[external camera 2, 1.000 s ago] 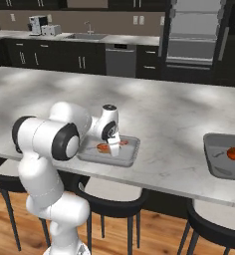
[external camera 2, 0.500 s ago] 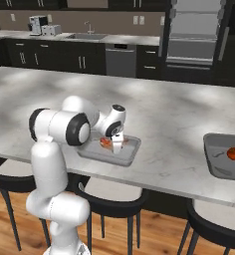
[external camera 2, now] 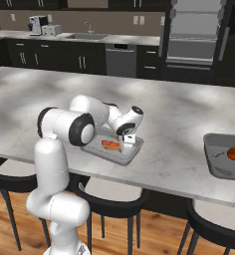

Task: Place the cold items (mushroom and tomato) from the fridge in one tupperware on the dining counter. Place the warm items (kebab skewer and hot dog) in the stove area in another tupperware.

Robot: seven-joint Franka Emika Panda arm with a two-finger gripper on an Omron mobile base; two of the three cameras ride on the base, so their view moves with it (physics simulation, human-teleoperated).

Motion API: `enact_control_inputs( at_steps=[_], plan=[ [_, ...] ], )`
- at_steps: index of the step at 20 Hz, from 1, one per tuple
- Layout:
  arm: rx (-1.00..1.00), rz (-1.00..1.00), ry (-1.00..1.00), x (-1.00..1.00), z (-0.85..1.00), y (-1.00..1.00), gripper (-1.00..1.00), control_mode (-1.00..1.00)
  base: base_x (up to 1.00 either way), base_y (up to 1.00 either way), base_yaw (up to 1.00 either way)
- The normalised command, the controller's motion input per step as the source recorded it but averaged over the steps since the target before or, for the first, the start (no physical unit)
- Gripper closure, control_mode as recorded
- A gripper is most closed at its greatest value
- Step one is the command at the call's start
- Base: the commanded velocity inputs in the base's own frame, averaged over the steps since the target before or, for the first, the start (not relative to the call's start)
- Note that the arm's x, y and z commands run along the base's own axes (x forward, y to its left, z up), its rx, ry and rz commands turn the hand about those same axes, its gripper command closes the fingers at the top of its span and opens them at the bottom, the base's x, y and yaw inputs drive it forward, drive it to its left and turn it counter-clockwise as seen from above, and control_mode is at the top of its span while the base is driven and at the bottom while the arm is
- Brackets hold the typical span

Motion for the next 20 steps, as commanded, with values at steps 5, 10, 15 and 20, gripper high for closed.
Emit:
enact_control_inputs(
  at_steps=[5, 10, 15, 20],
  plan=[
    [-0.01, 0.01, -0.11, -0.5, 0.73, -0.02, -1.0, -1.0, 0.0, 0.0, 0.0],
    [-0.09, 0.08, -0.36, -0.93, 0.97, 0.2, -1.0, -1.0, 0.0, 0.0, 0.0],
    [-0.11, 0.05, -0.45, -1.0, 0.98, 0.01, -1.0, -1.0, 0.0, 0.0, 0.0],
    [-0.27, 0.12, -0.29, -1.0, 0.98, 0.0, -1.0, -1.0, 0.0, 0.0, 0.0]
  ],
)
